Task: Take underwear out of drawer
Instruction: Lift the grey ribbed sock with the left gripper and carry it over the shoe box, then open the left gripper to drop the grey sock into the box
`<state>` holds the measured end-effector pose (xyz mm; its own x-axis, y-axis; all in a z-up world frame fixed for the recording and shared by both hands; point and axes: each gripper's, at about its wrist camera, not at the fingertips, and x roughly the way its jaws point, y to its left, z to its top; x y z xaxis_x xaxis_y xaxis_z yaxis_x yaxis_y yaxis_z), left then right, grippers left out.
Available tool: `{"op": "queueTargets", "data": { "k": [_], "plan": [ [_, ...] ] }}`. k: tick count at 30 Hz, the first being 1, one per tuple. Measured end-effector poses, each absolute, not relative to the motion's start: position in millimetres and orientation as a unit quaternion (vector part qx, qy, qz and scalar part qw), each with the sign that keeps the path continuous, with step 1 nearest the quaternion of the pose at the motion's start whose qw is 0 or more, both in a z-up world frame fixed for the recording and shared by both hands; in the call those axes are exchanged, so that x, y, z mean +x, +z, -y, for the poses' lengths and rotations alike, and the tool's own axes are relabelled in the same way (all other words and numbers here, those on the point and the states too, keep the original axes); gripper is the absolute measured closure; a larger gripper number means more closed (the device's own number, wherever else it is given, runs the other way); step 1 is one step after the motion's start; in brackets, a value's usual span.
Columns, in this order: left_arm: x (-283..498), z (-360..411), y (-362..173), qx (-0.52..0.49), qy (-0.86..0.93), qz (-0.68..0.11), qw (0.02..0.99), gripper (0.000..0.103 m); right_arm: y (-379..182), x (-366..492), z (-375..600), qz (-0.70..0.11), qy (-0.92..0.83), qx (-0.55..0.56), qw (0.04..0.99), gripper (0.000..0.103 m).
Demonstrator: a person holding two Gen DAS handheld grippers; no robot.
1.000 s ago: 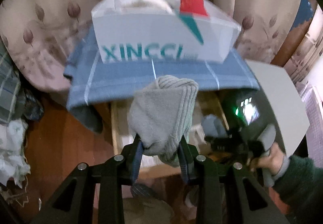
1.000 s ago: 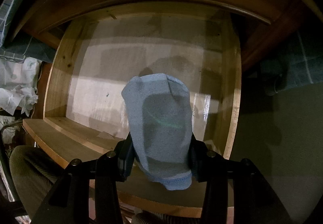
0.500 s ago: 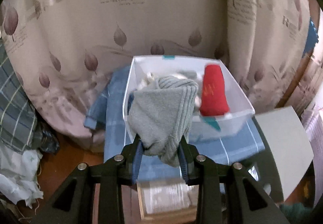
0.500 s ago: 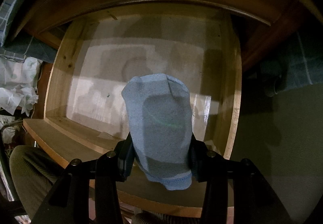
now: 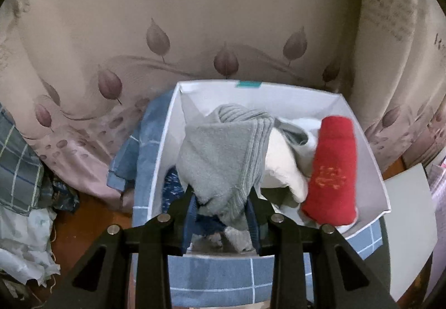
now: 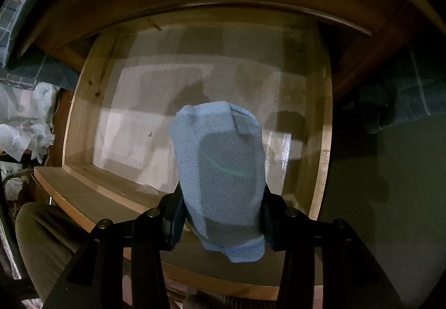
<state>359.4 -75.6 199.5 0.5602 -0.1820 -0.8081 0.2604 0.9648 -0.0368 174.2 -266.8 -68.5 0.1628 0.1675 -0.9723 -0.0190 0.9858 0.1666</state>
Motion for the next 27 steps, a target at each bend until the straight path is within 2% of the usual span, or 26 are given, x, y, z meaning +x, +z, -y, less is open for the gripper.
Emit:
{"op": "queueTargets", "data": {
  "k": [6, 14, 21, 23, 27],
  "plan": [
    [373, 77, 173, 0.049, -0.109, -0.472, 0.873, 0.071, -68, 175, 267, -0.646, 0.063, 0.056, 0.759, 0.061],
    [379, 75, 159, 0.039, -0.1, -0.485, 0.868, 0.065, -69, 176, 267, -0.648, 0.063, 0.056, 0.757, 0.061],
    [377, 73, 161, 0.032, -0.081, -0.493, 0.865, 0.055, -69, 176, 265, -0.649, 0.062, 0.051, 0.757, 0.061],
    [375, 74, 164, 0.035, -0.077, -0.492, 0.866, 0.048, -69, 176, 265, -0.649, 0.061, 0.05, 0.757, 0.061],
    [368, 71, 175, 0.029, -0.084, -0.485, 0.87, 0.047, -68, 176, 264, -0.649, 0.062, 0.05, 0.756, 0.061]
  ]
}}
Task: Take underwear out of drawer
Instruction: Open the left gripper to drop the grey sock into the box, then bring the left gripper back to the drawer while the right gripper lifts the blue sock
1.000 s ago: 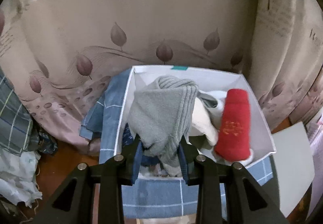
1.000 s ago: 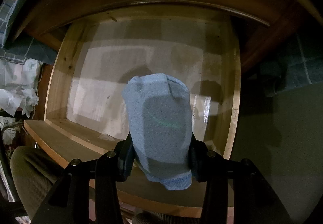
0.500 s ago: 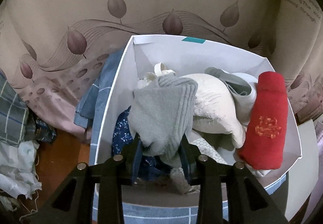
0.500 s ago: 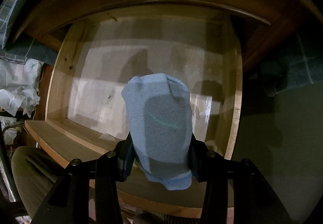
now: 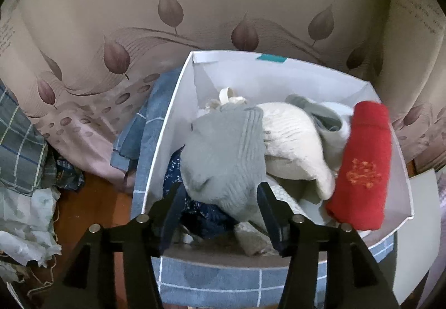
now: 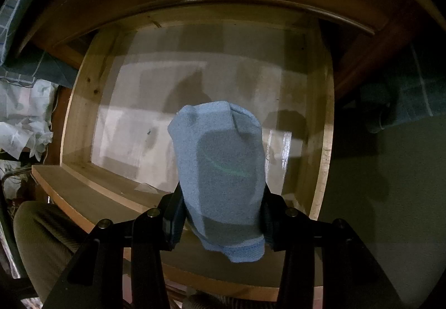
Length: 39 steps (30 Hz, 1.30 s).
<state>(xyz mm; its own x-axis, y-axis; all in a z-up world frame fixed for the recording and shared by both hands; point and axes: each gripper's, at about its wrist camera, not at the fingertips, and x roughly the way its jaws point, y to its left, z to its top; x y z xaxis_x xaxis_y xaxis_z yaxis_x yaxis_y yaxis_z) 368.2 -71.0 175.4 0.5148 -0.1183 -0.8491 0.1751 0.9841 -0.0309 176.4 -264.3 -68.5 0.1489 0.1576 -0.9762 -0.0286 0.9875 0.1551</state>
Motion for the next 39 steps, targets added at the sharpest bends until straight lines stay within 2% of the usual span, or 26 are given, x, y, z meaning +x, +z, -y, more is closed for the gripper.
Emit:
{"op": "queueTargets", "data": {
  "k": [2, 6, 15, 19, 29, 39],
  "plan": [
    [364, 65, 184, 0.014, -0.084, -0.474, 0.876, 0.043, -69, 177, 264, -0.649, 0.061, 0.049, 0.757, 0.061],
    [352, 57, 201, -0.003, -0.085, -0.446, 0.891, 0.043, -68, 177, 264, -0.649, 0.061, 0.048, 0.756, 0.061],
    [276, 30, 222, 0.04, -0.043, -0.352, 0.934, 0.04, -69, 177, 263, -0.649, 0.058, 0.04, 0.757, 0.061],
    [234, 17, 196, 0.064, -0.029, -0.347, 0.935, 0.04, -69, 176, 262, -0.648, 0.056, 0.037, 0.759, 0.061],
    [166, 6, 79, 0.071, -0.01, -0.4, 0.914, 0.04, -61, 172, 261, -0.628, 0.052, 0.024, 0.776, 0.061],
    [146, 5, 30, 0.063, 0.026, -0.407, 0.911, 0.04, -37, 168, 265, -0.598, 0.053, 0.042, 0.799, 0.061]
  ]
}}
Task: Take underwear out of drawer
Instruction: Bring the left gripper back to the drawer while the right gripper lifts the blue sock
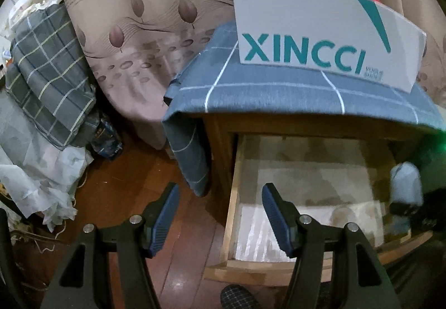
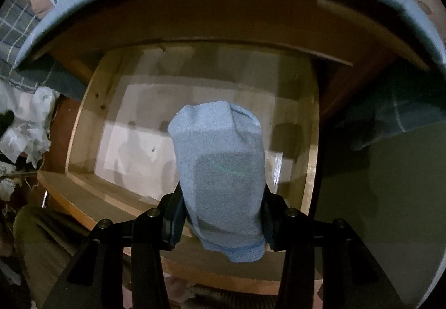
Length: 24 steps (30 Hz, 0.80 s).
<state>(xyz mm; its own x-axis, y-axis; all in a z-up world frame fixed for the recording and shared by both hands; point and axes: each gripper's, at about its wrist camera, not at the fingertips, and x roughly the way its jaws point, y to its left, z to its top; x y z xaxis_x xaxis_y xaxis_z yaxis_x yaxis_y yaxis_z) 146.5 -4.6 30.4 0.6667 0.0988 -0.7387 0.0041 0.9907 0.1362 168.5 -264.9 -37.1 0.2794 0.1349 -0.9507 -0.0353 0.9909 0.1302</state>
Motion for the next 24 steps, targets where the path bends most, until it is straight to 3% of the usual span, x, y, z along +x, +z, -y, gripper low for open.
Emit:
{"op": "queueTargets", "data": {
  "k": [16, 24],
  "plan": [
    [156, -24, 10, 0.005, 0.052, -0.442, 0.895, 0.04, 86, 161, 274, -0.53, 0.084, 0.072, 0.841, 0.061],
    [153, -11, 12, 0.038, 0.053, -0.432, 0.9, 0.04, 154, 168, 275, -0.482, 0.092, 0.062, 0.869, 0.061]
  ]
}}
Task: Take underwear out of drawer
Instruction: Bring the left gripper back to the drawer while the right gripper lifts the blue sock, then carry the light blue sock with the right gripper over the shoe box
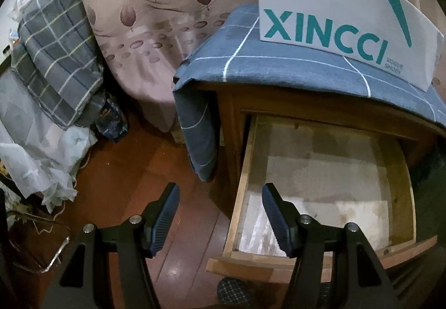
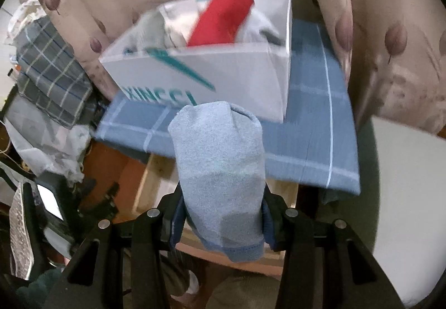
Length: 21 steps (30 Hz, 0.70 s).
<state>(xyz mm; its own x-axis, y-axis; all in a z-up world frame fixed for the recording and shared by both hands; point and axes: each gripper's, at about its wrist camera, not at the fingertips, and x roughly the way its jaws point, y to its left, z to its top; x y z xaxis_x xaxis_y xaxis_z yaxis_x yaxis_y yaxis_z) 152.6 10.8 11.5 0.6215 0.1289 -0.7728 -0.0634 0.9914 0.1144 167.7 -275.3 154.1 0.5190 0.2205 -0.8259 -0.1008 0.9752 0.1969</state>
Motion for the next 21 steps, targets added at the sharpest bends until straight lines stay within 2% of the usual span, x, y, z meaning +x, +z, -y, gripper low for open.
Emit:
{"op": "queueTargets", "data": {
  "k": [10, 21],
  "plan": [
    [151, -8, 13, 0.043, 0.059, -0.425, 0.902, 0.04, 216, 223, 270, -0.437, 0.067, 0.051, 0.895, 0.061],
    [150, -12, 14, 0.033, 0.055, -0.427, 0.902, 0.04, 201, 297, 273, -0.459, -0.008, 0.02, 0.888, 0.061]
  ]
}}
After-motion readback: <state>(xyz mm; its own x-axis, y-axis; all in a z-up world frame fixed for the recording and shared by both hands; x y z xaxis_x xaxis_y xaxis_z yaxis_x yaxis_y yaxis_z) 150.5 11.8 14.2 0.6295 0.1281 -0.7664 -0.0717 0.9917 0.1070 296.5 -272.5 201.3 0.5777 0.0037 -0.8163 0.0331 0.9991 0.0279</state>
